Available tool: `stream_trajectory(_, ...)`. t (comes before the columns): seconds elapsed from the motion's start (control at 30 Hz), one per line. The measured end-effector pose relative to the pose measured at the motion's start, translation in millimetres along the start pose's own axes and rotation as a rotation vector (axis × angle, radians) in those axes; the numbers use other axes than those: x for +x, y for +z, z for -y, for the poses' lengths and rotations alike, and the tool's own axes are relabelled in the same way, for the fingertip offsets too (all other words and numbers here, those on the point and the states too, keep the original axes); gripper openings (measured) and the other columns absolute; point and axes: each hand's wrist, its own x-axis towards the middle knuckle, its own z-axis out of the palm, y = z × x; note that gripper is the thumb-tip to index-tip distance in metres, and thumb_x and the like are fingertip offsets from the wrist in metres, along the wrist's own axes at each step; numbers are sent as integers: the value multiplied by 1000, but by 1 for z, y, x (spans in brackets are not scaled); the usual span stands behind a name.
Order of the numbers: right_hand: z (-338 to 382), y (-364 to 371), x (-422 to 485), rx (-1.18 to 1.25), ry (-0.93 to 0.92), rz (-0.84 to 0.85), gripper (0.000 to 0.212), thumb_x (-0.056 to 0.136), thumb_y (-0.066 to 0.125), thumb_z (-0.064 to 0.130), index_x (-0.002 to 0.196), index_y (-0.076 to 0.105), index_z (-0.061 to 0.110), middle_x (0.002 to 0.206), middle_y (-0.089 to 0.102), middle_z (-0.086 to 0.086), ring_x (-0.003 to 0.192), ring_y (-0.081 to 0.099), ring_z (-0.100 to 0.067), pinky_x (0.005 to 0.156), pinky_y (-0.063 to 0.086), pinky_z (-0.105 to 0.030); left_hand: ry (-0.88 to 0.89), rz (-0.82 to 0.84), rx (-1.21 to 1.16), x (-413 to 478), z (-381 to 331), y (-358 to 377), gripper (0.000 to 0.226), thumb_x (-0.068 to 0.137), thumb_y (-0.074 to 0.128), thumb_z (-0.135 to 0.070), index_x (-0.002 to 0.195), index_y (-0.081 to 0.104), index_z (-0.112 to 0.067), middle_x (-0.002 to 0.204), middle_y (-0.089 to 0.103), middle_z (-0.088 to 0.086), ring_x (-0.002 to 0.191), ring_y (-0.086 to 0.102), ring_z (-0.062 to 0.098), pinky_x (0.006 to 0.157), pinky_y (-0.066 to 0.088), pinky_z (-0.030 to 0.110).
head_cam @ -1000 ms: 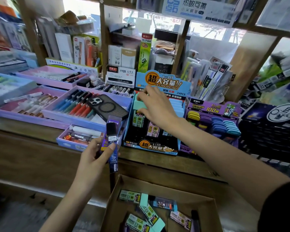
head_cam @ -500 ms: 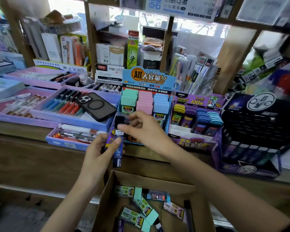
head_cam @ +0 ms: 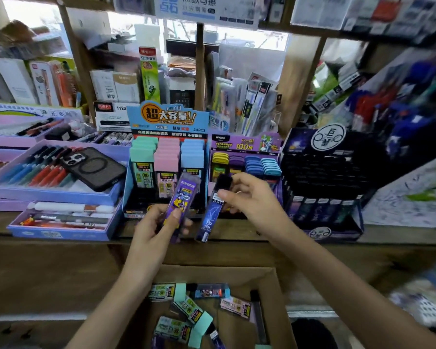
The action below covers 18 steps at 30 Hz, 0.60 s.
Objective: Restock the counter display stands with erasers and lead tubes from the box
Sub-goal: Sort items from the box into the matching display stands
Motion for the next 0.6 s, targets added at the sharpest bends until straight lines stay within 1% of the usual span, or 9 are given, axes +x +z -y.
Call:
stream_trajectory(0.07,-5,-26,-9,-25,-15,-16,5,88,63,16,89,59,19,73,63,8,66,63,-6,60,50,-18,-3,18,7,1,2,11,10,93,49,-18,90,58,-16,74,72,-2,62,63,5,54,49,14)
stream_trajectory(0.1,-8,-39,-14,-40,-28,-22,8,88,64,16,87,60,23,71,63,10,65,63,-4,60,50,-18,-4,30,4,1,3,17,10,93,50,-19,90,58,-15,75,72,-2,62,63,5,55,50,15)
stream_trajectory(0.17,-10,-67,-26,-91,-54,-39,11,87,65,17,83,61,28,69,63,12,62,63,-2,59,48,-16,-4,52,0,0,3,29,12,90,51,-25,91,59,-15,77,72,1,63,64,6,56,50,15)
stream_trajectory(0.23,-12,-96,-37,-156,-74,-80,11,85,66,20,82,62,30,70,62,10,63,62,-5,61,48,-17,-8,68,-3,-1,4,41,11,91,51,-22,92,59,-14,76,72,1,62,64,7,57,50,16)
stream_trajectory(0.3,-12,-125,-47,-176,-84,-137,8,83,66,22,82,62,29,71,63,10,64,63,-5,60,48,-17,-16,93,2,-2,5,53,11,93,50,-17,93,59,-11,75,72,-1,62,63,7,57,50,16)
stream_trajectory(0.33,-12,-140,-52,-187,-87,-159,4,82,66,25,83,62,25,71,64,10,65,63,-6,61,49,-17,-21,108,3,-3,5,59,11,93,50,-17,94,59,-10,76,72,-1,63,64,7,57,50,16)
stream_trajectory(0.43,-12,-180,-65,-232,-77,-227,10,77,64,30,83,60,23,69,62,9,66,63,-7,62,51,-18,-38,138,-9,-6,2,76,12,94,49,-17,95,58,-10,75,72,-2,64,64,7,59,50,17)
stream_trajectory(0.53,-19,-211,-74,-260,-55,-305,10,77,64,25,84,58,21,69,60,5,63,60,-8,60,50,-23,-49,156,-23,-9,0,93,12,94,49,-16,95,58,-8,74,72,-2,64,63,8,60,50,18)
stream_trajectory(0.6,-26,-224,-76,-302,-58,-337,8,81,64,16,85,57,20,73,60,-3,61,59,-9,59,49,-24,-54,168,-27,-10,-1,104,12,93,49,-16,95,58,-9,74,72,-2,64,63,8,61,50,19)
